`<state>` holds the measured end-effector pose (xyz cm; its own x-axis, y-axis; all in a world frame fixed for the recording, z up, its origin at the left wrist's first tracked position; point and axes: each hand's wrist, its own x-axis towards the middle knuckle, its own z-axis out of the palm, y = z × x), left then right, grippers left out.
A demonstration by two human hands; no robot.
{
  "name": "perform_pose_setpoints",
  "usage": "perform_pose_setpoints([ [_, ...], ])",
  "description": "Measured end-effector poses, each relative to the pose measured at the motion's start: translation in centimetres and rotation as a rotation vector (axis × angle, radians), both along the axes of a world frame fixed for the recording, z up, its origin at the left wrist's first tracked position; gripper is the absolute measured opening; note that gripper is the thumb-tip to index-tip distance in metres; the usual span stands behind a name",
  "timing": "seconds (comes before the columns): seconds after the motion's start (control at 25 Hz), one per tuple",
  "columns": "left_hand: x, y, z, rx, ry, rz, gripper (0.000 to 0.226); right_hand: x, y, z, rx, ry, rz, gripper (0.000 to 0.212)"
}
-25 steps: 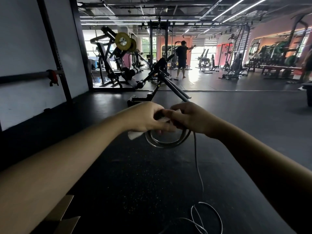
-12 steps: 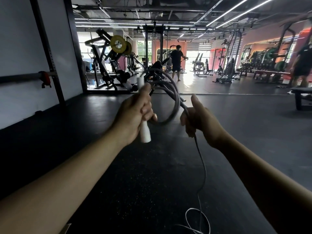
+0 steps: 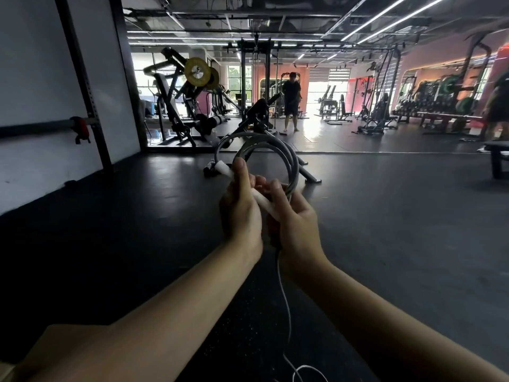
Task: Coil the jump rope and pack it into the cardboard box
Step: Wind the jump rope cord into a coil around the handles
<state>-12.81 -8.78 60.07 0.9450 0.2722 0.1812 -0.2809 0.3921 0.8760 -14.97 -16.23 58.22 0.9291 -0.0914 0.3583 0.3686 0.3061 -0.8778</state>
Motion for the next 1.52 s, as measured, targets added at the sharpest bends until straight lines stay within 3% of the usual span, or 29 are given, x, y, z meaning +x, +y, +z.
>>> perform_pose_setpoints([
  [0.12, 0.4, 1.5, -0.9, 0.048, 0.012, -0.002, 0.044, 0.6, -1.1, -0.1, -0.145, -0.005, -0.052, 0.018],
  [0.28, 1.1, 4.9, -1.8, 0.177, -0.01, -0.139, 0.031, 1.5, -3.5, 1.2, -0.493, -0.02, -0.03, 0.021],
  [0.4, 1.9, 8.1, -0.3, 0.32, -0.121, -0.134, 0.066, 2.2, -5.8, 2.9, -0.862, -0.058, -0.069, 0.023],
  [0.44, 2.0, 8.9, 0.6, 0.479, -0.206, -0.124, 0.077, 2.5, -6.4, 3.4, -0.994, -0.081, -0.084, 0.023],
  [0.52, 1.9, 9.4, 2.7, 0.979, -0.402, -0.153, 0.089, 2.7, -6.8, 4.6, -1.205, -0.125, -0.073, 0.022],
  [0.6, 1.0, 8.1, 4.6, 1.421, -0.46, -0.252, 0.097, 2.6, -6.4, 5.8, -1.334, -0.172, -0.03, 0.022],
  [0.72, 0.7, 5.2, 5.4, 1.615, -0.381, -0.302, 0.101, 2.5, -5.7, 6.8, -1.451, -0.238, -0.091, 0.027],
  [0.84, 1.0, 4.4, 4.9, 1.554, -0.219, -0.306, 0.105, 2.3, -6.0, 6.3, -1.395, -0.212, -0.089, 0.021],
  [1.0, 1.1, 5.0, 3.8, 1.38, -0.167, -0.478, 0.046, 1.6, -6.6, 5.8, -0.977, -0.071, 0.14, 0.025],
  [1.12, 0.5, 5.9, 4.4, 1.224, -0.217, -0.528, 0.031, 1.8, -8.3, 5.9, -0.786, -0.062, 0.169, 0.044],
  [1.28, 0.4, 6.6, 5.5, 0.613, -0.23, -0.354, 0.011, 3.0, -10.8, 4.9, -0.648, -0.061, 0.078, 0.063],
  [1.4, 1.8, 5.4, 4.2, 0.249, -0.175, -0.23, 0.02, 2.9, -9.2, 3.4, -0.506, -0.069, 0.08, 0.073],
  [1.52, 1.8, 2.6, 2.6, 0.017, -0.016, -0.113, 0.027, 1.8, -5.4, 1.8, -0.451, -0.086, 0.096, 0.076],
])
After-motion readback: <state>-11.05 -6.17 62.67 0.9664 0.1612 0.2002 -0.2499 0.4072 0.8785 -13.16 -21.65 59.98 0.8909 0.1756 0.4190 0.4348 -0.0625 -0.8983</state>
